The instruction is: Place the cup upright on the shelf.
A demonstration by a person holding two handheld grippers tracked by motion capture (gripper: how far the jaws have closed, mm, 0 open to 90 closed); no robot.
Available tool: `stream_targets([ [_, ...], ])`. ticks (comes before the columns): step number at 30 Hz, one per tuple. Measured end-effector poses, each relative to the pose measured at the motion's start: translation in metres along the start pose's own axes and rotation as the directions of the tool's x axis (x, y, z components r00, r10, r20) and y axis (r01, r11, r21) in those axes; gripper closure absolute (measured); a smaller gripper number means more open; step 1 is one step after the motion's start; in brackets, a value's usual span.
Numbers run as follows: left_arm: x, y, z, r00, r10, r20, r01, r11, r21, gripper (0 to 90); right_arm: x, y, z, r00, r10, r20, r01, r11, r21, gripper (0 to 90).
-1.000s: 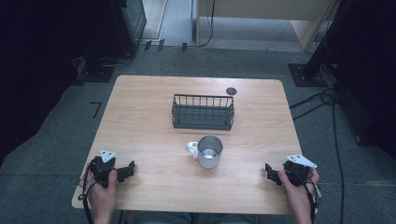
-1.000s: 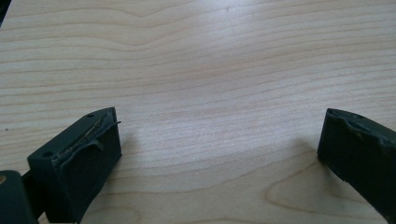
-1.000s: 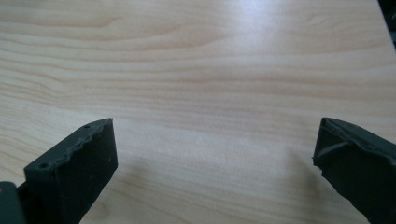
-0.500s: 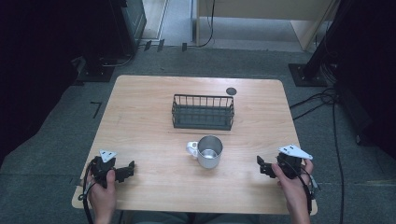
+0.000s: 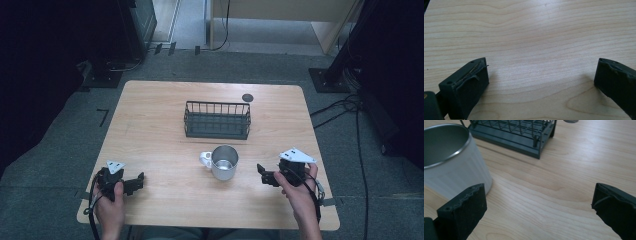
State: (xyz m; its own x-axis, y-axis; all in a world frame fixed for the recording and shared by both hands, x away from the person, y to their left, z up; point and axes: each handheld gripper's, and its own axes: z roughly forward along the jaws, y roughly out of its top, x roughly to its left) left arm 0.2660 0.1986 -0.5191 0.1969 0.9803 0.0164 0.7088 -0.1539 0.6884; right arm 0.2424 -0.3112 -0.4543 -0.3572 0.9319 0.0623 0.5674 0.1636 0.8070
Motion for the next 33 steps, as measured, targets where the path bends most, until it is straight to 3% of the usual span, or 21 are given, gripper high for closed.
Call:
stream_targets([
  [8, 0.0, 0.0, 0.0, 1.0, 0.001, 0.0, -0.001, 1.0, 0.0, 0.0, 0.015, 0.01, 0.002, 0.998, -0.016, -0.062, 0.014, 1.0, -0.024, 0.0],
  [17, 0.0, 0.0, 0.0, 1.0, 0.0, 0.0, 0.0, 1.0, 0.0, 0.0, 0.034, 0.017, 0.004, 0.9876, -0.054, -0.147, 0.049, 0.998, -0.038, 0.0],
  [33, 0.0, 0.0, 0.0, 1.0, 0.0, 0.0, 0.0, 1.0, 0.0, 0.0, 0.062, 0.028, 0.029, 0.9695, -0.098, -0.225, 0.096, 0.995, -0.022, 0.0],
])
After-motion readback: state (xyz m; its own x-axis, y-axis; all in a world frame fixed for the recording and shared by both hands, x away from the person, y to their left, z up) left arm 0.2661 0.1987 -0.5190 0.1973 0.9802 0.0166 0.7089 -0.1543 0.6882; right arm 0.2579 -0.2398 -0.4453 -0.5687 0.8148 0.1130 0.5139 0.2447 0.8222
